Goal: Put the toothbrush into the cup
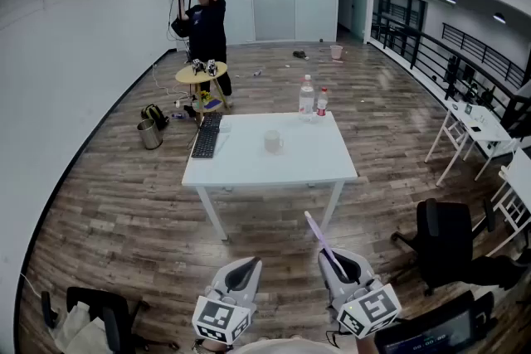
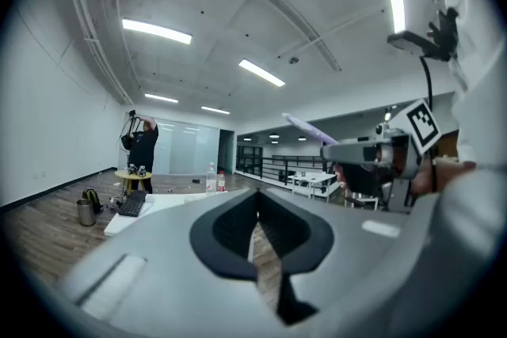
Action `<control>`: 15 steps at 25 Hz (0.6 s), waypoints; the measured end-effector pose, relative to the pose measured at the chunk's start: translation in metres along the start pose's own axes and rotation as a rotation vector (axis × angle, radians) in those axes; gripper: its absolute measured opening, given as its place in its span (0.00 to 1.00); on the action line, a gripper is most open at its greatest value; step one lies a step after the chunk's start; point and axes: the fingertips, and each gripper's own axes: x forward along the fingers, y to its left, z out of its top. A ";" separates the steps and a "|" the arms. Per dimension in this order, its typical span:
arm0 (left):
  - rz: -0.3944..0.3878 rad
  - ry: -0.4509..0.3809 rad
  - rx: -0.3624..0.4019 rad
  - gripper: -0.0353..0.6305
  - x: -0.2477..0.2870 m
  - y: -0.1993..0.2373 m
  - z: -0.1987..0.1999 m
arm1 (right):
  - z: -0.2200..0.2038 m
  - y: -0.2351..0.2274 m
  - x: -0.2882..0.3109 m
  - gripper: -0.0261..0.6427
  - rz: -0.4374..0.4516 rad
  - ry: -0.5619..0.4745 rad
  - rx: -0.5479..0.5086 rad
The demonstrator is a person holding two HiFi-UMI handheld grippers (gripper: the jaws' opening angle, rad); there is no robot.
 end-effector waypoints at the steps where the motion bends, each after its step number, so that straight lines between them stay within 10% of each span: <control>1: -0.003 -0.006 0.003 0.07 0.001 0.000 0.002 | 0.002 0.000 0.001 0.07 0.002 -0.007 0.001; 15: -0.017 -0.033 0.037 0.07 0.008 0.000 0.016 | 0.006 0.006 0.025 0.07 0.030 -0.004 -0.064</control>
